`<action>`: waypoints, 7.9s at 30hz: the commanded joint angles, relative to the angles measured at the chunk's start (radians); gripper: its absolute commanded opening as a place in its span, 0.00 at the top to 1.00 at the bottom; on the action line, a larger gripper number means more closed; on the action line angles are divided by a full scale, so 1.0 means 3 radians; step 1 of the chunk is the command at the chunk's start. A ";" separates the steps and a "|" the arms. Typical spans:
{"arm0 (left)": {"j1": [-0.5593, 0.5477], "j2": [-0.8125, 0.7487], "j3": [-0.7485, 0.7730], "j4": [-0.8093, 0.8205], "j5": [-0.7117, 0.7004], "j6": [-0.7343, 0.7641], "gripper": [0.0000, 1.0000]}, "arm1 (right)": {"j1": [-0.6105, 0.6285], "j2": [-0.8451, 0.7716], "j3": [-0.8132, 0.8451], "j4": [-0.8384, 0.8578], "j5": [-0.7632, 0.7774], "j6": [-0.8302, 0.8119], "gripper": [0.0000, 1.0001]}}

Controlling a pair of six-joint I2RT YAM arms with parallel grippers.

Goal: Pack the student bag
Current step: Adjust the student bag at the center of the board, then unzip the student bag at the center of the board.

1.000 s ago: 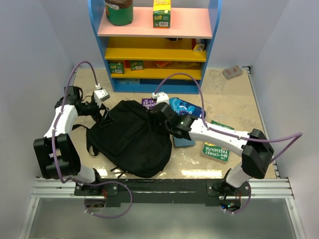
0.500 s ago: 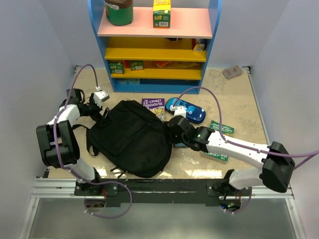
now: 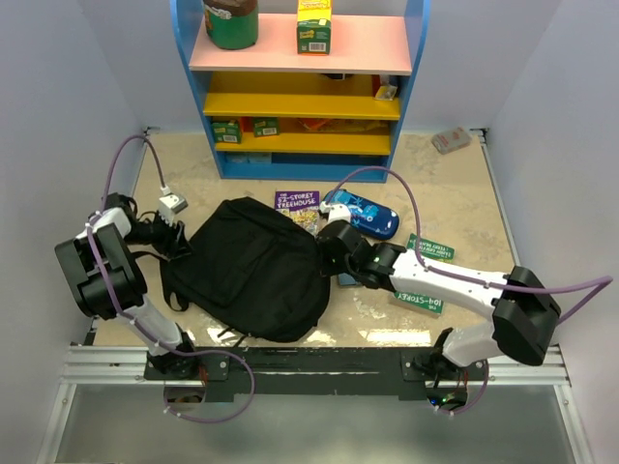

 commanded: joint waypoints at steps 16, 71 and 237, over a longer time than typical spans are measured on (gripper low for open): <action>-0.0060 -0.1312 0.0106 -0.1181 0.0526 0.1146 0.00 | -0.0187 0.0425 0.0684 0.0391 0.0219 -0.0751 1.00; -0.1462 -0.0586 -0.0334 0.0483 0.0455 0.2295 0.57 | 0.0452 -0.0255 0.0316 0.1225 0.0030 -0.2025 1.00; -0.1391 -0.2014 -0.0744 -0.1370 -0.0037 0.2313 0.54 | -0.0714 0.2302 0.2755 0.0498 -0.0763 -0.2127 0.38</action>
